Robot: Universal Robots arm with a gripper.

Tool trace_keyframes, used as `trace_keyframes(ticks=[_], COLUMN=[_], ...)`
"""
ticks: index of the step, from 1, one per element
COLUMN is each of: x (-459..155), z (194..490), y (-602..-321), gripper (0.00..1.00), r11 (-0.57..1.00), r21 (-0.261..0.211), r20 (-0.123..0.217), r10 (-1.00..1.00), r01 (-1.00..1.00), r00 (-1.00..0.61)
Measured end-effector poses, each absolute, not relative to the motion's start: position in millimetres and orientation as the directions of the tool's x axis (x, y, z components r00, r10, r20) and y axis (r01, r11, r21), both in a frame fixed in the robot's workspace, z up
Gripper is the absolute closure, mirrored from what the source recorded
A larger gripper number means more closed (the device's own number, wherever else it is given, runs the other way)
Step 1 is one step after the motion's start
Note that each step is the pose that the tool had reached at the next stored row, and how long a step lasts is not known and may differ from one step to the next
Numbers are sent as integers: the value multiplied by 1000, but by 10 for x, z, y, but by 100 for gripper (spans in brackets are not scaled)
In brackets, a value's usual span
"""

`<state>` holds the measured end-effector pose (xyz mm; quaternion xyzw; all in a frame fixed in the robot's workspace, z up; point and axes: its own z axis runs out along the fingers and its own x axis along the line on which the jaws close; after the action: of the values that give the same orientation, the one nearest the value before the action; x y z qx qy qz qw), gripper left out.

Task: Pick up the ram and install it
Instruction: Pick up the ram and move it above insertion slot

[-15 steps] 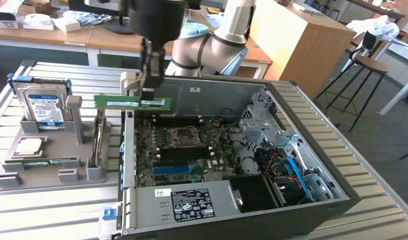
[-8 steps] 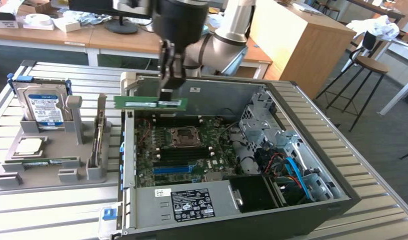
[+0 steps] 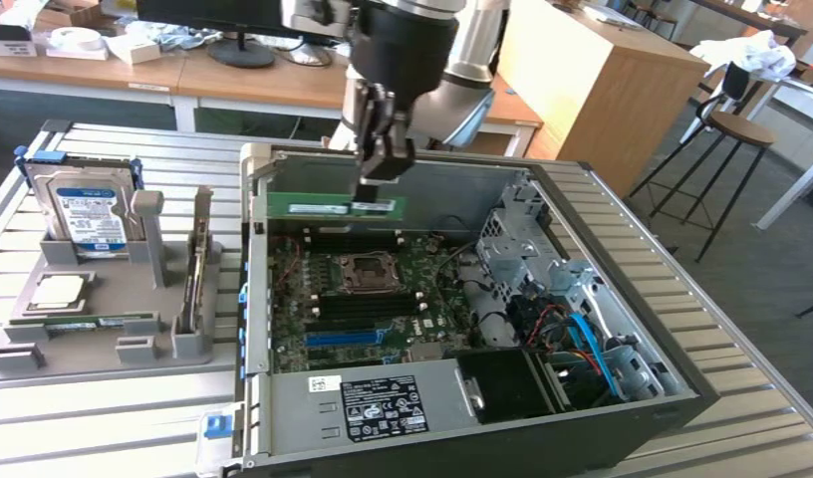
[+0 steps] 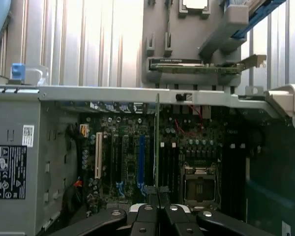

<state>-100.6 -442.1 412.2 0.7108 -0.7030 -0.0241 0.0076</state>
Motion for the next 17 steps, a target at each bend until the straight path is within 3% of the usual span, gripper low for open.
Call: trace_keyframes(ticks=[17], x=[-596], z=[4122], y=[-4421], gripper=[89], r11=[-11], r21=[45], r20=[-24], r10=[-1000], r01=[-999], r00=[10])
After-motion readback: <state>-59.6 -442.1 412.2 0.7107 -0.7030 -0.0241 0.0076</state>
